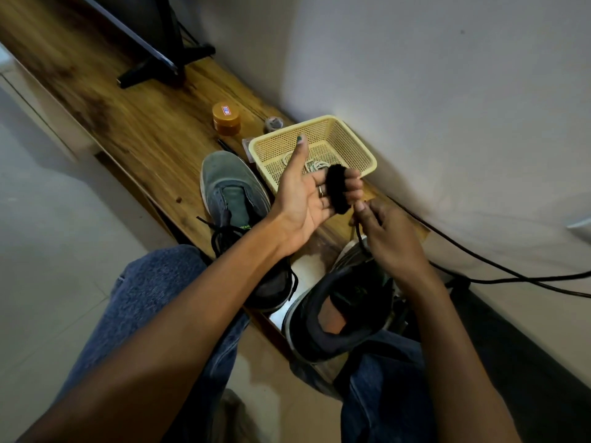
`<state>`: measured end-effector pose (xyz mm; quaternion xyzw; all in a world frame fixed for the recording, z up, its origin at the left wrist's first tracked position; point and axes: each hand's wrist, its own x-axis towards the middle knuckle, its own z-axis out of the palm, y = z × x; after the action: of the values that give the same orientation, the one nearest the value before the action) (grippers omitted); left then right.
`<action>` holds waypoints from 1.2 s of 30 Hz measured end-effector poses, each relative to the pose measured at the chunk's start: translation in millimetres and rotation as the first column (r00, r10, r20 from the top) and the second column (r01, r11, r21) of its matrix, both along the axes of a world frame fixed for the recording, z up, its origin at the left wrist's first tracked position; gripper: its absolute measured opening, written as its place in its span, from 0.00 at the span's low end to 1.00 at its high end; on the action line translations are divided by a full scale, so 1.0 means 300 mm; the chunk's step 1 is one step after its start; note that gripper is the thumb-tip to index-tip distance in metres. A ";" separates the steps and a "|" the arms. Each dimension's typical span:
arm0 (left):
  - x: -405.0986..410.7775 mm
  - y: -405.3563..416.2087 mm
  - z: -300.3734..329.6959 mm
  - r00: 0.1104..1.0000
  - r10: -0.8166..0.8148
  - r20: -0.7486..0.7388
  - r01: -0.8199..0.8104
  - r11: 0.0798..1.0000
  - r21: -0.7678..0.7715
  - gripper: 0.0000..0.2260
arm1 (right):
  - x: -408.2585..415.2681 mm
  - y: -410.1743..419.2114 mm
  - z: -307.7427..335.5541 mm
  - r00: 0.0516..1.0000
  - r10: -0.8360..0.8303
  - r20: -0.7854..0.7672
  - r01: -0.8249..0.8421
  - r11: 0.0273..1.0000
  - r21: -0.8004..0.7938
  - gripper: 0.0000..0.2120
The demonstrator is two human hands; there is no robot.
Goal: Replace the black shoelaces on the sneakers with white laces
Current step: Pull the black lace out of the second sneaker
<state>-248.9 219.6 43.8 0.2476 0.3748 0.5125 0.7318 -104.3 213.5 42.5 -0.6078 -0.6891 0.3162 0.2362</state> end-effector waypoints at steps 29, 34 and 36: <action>0.006 0.003 0.014 0.988 0.025 0.153 -0.015 0.997 -0.070 0.31 | -0.007 0.002 -0.007 1.000 -0.004 0.000 0.004 1.000 -0.027 0.15; 0.024 0.000 0.014 0.946 0.072 -0.316 -0.051 0.996 0.074 0.32 | -0.010 -0.014 -0.014 0.986 0.145 0.077 -0.143 0.989 -0.027 0.13; 0.032 -0.013 0.009 0.790 0.050 -0.611 0.075 0.981 0.177 0.36 | -0.015 -0.018 0.003 0.992 0.111 0.056 -0.115 0.991 0.061 0.12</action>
<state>-239.2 215.6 46.5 0.4723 0.5386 0.4332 0.5469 -108.9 208.0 43.4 -0.5680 -0.7382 0.2905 0.2192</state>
